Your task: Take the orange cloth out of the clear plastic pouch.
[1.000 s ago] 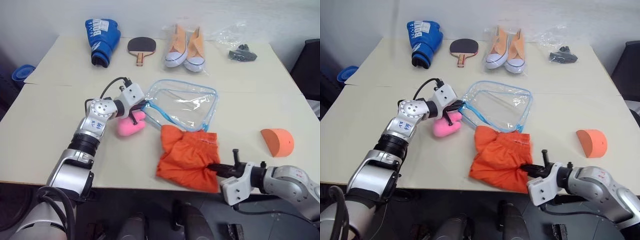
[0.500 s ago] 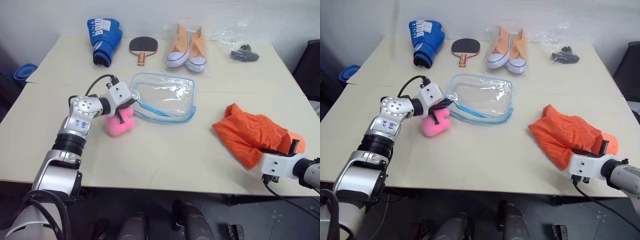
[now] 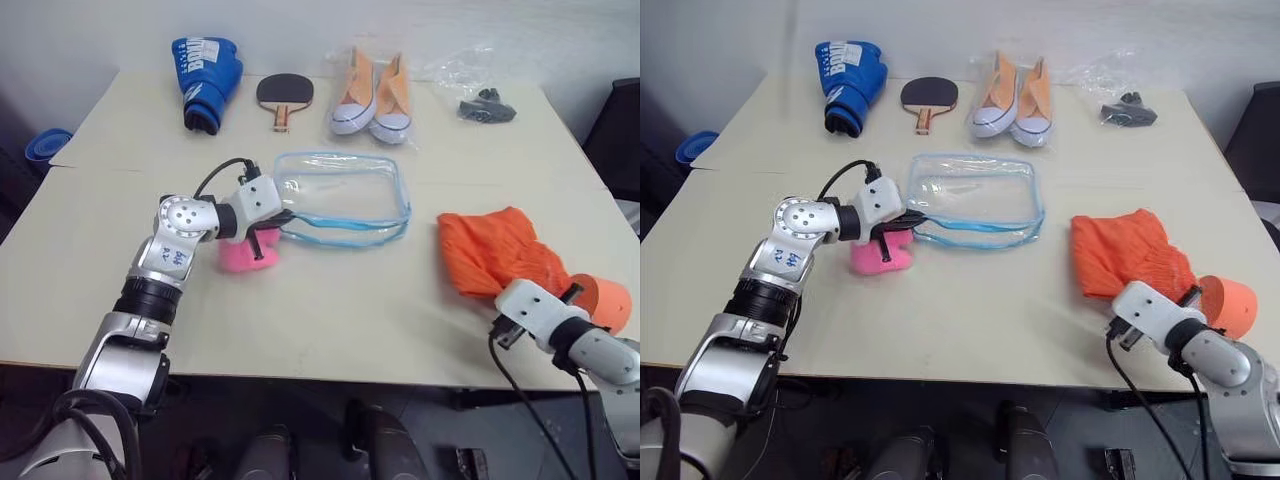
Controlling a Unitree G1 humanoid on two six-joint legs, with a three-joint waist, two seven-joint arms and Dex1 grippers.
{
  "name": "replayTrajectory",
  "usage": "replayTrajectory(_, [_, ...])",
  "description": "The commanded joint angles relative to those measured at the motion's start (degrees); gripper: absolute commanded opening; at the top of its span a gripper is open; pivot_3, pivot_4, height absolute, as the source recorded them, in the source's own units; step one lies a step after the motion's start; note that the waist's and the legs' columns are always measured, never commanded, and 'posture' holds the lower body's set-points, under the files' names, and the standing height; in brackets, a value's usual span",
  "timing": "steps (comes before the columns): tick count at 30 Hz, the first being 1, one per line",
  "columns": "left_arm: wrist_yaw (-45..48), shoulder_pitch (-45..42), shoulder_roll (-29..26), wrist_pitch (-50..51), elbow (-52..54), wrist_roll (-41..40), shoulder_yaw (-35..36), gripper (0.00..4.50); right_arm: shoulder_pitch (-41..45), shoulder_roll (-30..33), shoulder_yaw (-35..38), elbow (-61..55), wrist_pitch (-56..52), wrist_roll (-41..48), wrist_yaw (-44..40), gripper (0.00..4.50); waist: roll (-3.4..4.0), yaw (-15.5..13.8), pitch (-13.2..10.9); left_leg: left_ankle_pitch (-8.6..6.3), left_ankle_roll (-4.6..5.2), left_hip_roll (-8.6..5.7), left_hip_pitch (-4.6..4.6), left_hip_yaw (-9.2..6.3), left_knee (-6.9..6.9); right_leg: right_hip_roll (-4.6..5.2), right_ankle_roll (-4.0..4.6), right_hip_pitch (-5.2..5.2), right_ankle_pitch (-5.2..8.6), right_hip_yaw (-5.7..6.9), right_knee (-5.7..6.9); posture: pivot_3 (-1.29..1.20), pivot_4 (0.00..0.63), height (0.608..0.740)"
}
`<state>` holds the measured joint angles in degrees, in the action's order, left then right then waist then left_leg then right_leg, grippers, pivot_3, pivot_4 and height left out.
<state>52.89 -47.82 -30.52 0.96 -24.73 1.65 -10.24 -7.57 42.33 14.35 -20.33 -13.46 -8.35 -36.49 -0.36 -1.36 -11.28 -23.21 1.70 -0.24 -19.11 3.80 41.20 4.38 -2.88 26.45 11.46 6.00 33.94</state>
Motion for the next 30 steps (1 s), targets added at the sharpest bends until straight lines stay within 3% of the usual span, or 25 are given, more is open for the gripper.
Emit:
replayTrajectory(1, [6.62,3.7,-2.12,1.79,10.61,-3.91,-0.26,0.22,-0.2,0.97,1.81,-2.4,-2.79,1.48,-0.76,0.54,0.0,-0.04,0.0,0.0,0.0,0.0,-0.01,-0.01,0.01,-0.01,0.0,0.0,0.0,0.0,-0.01,0.0,0.15,0.74])
replayTrajectory(3, [8.2,4.99,-2.77,3.24,13.6,-4.78,-0.17,0.61,-0.62,0.99,2.52,-2.92,-3.84,2.89,-1.5,1.02,0.0,-0.14,0.0,0.0,0.0,0.0,-0.01,-0.02,0.01,0.0,0.0,0.0,0.0,0.0,0.0,0.0,0.15,0.74])
replayTrajectory(10, [7.21,6.03,-3.83,2.73,14.65,-4.0,0.89,2.72,-3.42,0.59,6.03,-6.57,-4.18,9.22,-4.74,3.39,0.01,-0.13,0.0,-0.01,0.06,-0.03,0.01,-0.03,0.03,-0.1,0.0,-0.03,0.0,-0.02,0.02,0.0,0.15,0.74])
replayTrajectory(13, [6.72,6.92,-4.12,1.04,15.07,-3.92,1.21,3.62,-4.79,-0.21,11.1,-10.44,-9.18,15.2,-6.07,4.4,0.01,-0.15,0.01,-0.01,0.06,-0.02,0.02,-0.03,0.02,-0.1,0.0,-0.02,0.0,-0.03,0.03,0.0,0.15,0.74])
replayTrajectory(14, [7.37,7.08,-4.39,1.91,15.68,-5.14,1.89,3.89,-5.31,-0.41,14.32,-12.14,-12.5,18.64,-6.82,4.5,0.01,-0.15,0.01,-0.02,0.07,-0.02,0.01,-0.04,0.01,-0.08,0.0,-0.01,0.0,-0.03,0.03,0.0,0.15,0.74])
replayTrajectory(19, [14.85,5.79,-7.65,10.52,17.04,-17.31,8.69,3.89,-12.67,1.2,31.76,-17.54,-26.16,35.46,-15.24,4.5,0.0,-0.21,0.0,-0.03,0.09,0.03,-0.06,-0.16,0.02,-0.03,0.0,-0.01,0.0,0.03,0.0,0.0,0.15,0.74])
replayTrajectory(22, [23.28,4.03,-14.84,15.28,12.64,-22.49,12.9,3.89,-20.52,2.04,47.02,-14.25,-33.3,43.47,-22.08,4.5,0.01,-0.27,0.0,-0.07,0.16,0.02,-0.05,-0.16,0.02,0.02,0.0,-0.03,0.0,0.02,-0.03,0.0,0.15,0.74])
replayTrajectory(26, [33.34,2.67,-23.73,16.66,3.46,-23.0,13.69,3.89,-30.57,2.18,57.02,-8.74,-32.95,45.7,-29.33,4.5,0.01,-0.16,0.01,-0.14,0.29,0.0,0.06,-0.07,-0.09,-0.19,0.0,-0.12,0.01,-0.03,-0.08,0.0,0.15,0.74])
replayTrajectory(30, [37.49,0.83,-27.39,12.52,-3.79,-20.02,12.13,3.89,-33.01,2.37,58.67,-5.06,-31.57,46.19,-29.5,4.5,0.02,0.01,0.02,-0.28,0.4,0.08,0.58,-0.03,-0.26,-0.23,0.02,-0.7,0.08,-0.09,-0.22,0.0,0.15,0.74])
